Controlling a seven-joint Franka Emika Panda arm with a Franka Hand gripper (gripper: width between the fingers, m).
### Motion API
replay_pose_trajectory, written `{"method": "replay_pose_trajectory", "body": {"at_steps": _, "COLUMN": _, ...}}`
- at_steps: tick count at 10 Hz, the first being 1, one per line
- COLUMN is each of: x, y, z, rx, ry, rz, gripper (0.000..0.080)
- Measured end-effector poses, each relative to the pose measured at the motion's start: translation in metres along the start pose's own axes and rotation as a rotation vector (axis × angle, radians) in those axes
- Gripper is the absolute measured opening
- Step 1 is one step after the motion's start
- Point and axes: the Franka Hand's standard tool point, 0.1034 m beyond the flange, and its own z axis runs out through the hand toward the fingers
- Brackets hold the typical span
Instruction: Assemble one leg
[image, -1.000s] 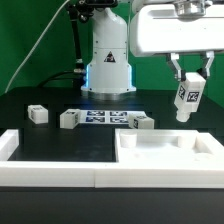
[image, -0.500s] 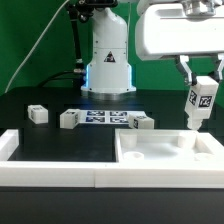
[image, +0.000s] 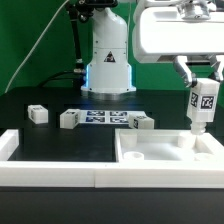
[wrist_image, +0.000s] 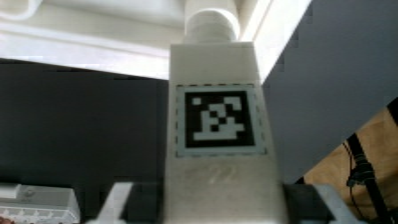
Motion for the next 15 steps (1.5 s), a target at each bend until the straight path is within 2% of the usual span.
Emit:
{"method": "replay_pose_trajectory", "body": {"at_steps": 2, "x": 0.007, "y": 0.000, "z": 0.010, "rx": 0.002, "ry": 0.005, "rz": 0.003, "gripper": 0.0291}}
{"method": "replay_pose_trajectory", "body": {"at_steps": 5, "x": -0.005, "y": -0.010, "z": 0.029, "rx": 0.008, "ry": -0.006, "rz": 0.013, "gripper": 0.0291}}
{"method": "replay_pose_trajectory", "body": {"at_steps": 7, "x": -0.004, "y": -0.005, "z": 0.032, "rx": 0.000, "ry": 0.013, "rz": 0.009, "gripper": 0.0292}}
{"method": "replay_pose_trajectory", "body": {"at_steps": 10, "x": -0.011, "y": -0.001, "z": 0.039, "rx": -0.006, "ry": 0.016, "rz": 0.009, "gripper": 0.0292}}
{"method": "replay_pose_trajectory", "body": {"at_steps": 12, "x": -0.017, "y": -0.004, "z": 0.045, "rx": -0.005, "ry": 0.017, "rz": 0.008, "gripper": 0.0292}}
{"method": "replay_pose_trajectory", "body": {"at_steps": 15, "x": -0.017, "y": -0.005, "z": 0.046, "rx": -0.004, "ry": 0.020, "rz": 0.006, "gripper": 0.0292}}
